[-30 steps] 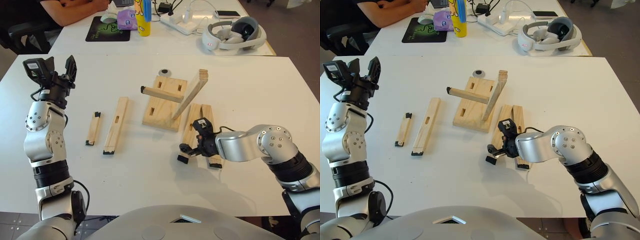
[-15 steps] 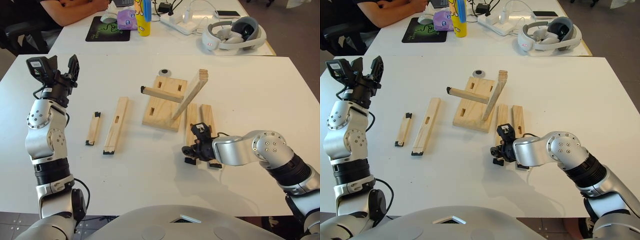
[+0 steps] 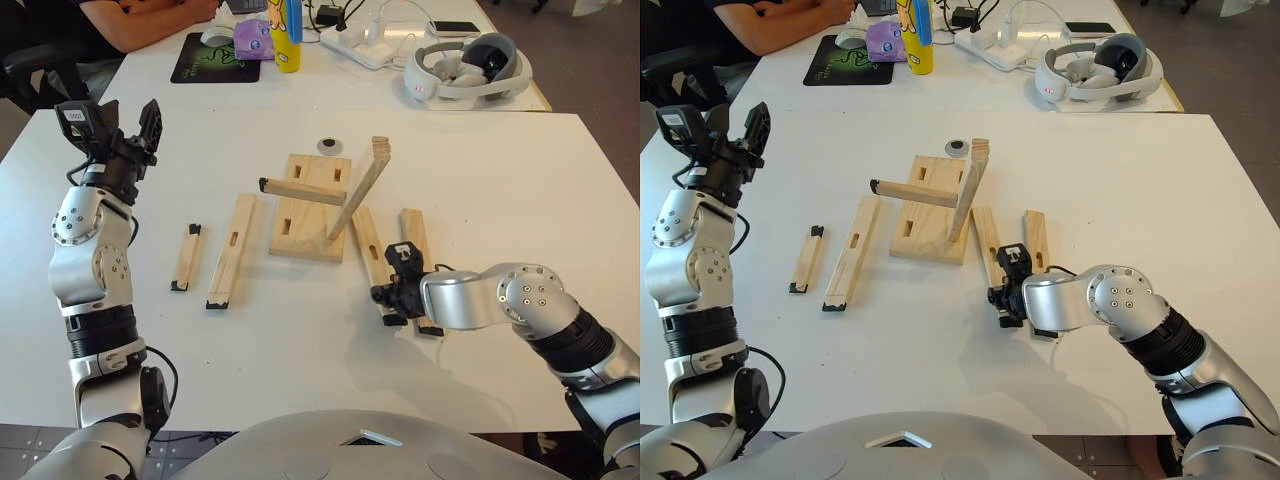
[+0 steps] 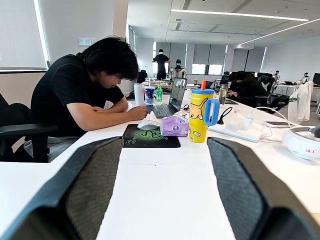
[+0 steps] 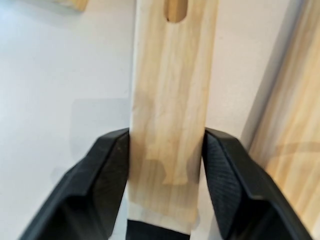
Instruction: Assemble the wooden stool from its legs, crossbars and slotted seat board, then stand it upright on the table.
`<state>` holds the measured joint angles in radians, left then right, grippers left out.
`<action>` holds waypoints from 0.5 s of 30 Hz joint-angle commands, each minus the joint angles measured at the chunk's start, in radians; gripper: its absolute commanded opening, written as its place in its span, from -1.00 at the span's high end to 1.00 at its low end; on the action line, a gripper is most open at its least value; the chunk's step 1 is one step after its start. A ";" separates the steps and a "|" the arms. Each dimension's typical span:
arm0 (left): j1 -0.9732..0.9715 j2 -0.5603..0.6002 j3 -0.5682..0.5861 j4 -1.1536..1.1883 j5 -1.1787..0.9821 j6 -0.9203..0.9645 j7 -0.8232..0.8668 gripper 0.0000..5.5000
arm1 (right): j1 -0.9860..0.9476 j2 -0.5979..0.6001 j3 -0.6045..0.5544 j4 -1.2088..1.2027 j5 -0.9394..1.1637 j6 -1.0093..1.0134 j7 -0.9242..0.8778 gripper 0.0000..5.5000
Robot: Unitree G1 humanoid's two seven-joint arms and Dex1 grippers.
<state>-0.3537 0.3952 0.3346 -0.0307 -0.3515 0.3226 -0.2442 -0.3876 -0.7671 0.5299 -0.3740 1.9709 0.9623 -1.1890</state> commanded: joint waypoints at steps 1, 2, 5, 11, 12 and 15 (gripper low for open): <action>-0.026 0.018 -0.006 0.022 0.008 0.000 -0.011 -0.13 | -0.052 0.017 -0.070 0.000 0.001 -0.050 -0.028 0.22; -0.027 0.019 -0.005 0.024 0.007 -0.001 -0.013 -0.13 | -0.067 0.017 -0.083 -0.002 0.000 -0.060 -0.034 0.22; -0.036 0.021 -0.005 0.039 0.008 -0.008 -0.017 -0.13 | -0.102 0.012 -0.133 0.003 -0.017 -0.087 -0.029 0.23; -0.079 0.030 -0.017 0.090 0.012 -0.025 -0.045 -0.13 | -0.200 -0.010 -0.342 0.066 -0.374 -0.173 0.282 0.23; -0.097 0.034 -0.023 0.107 0.014 -0.030 -0.055 -0.13 | -0.216 0.001 -0.391 0.101 -0.409 -0.198 0.375 0.23; -0.151 0.042 -0.021 0.147 0.001 -0.037 -0.077 -0.13 | -0.248 0.074 -0.532 0.154 -0.505 -0.344 0.749 0.23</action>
<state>-0.4348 0.4101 0.3198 0.0779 -0.3495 0.2980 -0.2971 -0.5819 -0.7541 0.1203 -0.2543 1.5454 0.7403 -0.7419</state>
